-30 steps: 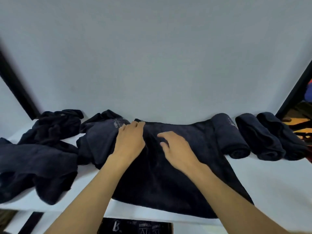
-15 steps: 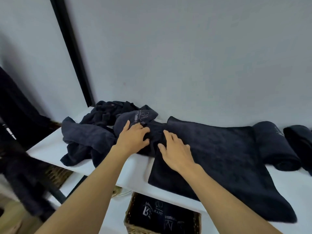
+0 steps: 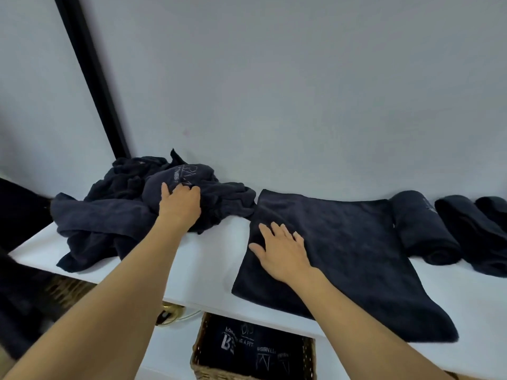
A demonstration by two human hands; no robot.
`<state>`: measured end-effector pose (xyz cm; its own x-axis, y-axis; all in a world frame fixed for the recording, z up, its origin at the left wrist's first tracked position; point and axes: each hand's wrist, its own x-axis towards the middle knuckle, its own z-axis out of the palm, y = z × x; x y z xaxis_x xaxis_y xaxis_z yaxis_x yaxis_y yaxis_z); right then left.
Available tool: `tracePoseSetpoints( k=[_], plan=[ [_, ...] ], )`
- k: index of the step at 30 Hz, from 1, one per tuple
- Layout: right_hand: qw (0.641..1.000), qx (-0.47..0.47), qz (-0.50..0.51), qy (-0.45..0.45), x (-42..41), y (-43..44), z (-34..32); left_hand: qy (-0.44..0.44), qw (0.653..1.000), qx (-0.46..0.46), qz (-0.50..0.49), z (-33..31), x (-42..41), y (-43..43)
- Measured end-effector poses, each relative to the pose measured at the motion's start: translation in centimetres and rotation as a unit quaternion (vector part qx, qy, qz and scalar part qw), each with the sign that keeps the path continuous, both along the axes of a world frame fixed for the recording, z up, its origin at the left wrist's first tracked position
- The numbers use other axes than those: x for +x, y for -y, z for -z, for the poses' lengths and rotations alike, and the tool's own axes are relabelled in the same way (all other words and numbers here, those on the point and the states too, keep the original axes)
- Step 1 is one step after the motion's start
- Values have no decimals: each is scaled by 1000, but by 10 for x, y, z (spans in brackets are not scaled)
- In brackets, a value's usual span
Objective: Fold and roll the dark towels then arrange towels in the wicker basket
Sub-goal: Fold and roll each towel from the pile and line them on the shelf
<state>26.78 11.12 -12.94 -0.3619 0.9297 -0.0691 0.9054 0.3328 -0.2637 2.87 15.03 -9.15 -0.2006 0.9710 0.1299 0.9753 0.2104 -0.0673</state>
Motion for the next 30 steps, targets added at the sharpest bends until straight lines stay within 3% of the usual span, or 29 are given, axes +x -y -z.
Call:
tracePoseSetpoints(
  k=[2,4,6,8,12,16,20,22,24,27,30],
  plan=[
    [992,-25,-4,-123,13,0,-7,-12,997,68,24,1,19,5],
    [973,-15,18,-228,40,6,-16,35,986,137,92,0,53,20],
    [972,34,63,-225,79,16,-24,133,977,117,118,-1,85,45],
    [971,78,155,-161,128,32,-26,233,969,29,73,1,105,69],
    [930,74,348,-88,212,82,-15,379,921,-77,45,10,112,106],
    [902,27,363,-233,237,116,-13,464,882,-61,57,11,115,125],
    [894,-19,308,-325,241,133,-26,579,814,-20,51,3,109,148],
    [891,-52,274,-357,243,142,-30,592,803,-66,20,3,103,159],
    [877,-65,249,-405,244,151,-31,567,816,-114,-5,5,98,170],
    [858,-39,273,-434,248,163,-30,547,829,-118,-9,3,94,187],
    [850,-70,318,-415,256,173,-28,574,812,-106,8,7,88,203]
  ],
)
